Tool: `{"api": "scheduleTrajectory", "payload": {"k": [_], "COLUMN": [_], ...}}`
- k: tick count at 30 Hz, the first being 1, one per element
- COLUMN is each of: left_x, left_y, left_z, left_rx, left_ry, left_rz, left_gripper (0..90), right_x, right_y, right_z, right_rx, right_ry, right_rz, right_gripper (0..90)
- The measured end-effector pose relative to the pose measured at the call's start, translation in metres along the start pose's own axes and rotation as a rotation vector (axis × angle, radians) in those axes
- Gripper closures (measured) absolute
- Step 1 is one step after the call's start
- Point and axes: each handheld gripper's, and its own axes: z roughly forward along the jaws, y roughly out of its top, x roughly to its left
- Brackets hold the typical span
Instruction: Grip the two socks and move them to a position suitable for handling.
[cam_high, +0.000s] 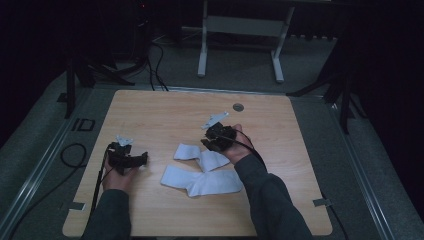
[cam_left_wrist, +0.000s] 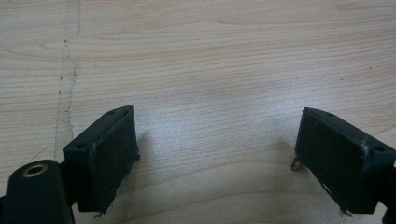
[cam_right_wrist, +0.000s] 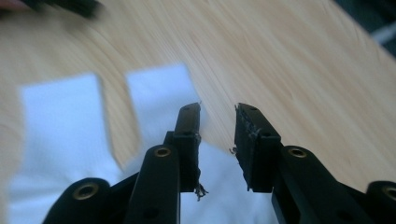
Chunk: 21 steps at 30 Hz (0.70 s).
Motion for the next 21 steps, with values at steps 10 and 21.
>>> {"api": "scheduleTrajectory", "payload": {"k": [10, 21], "left_x": [0.0, 0.0], "left_y": [0.0, 0.0], "left_z": [0.0, 0.0], "left_rx": [0.003, 0.002], "left_ry": [0.0, -0.001], "left_rz": [0.001, 0.001], "left_gripper": [13.0, 13.0], "right_x": [-0.025, -0.04], "right_y": [-0.064, -0.111], "right_z": [0.036, 0.03], "right_rx": [0.151, 0.198], "right_ry": [-0.067, -0.139], "right_rz": [0.137, 0.2], "right_gripper": [78.9, 82.0]}}
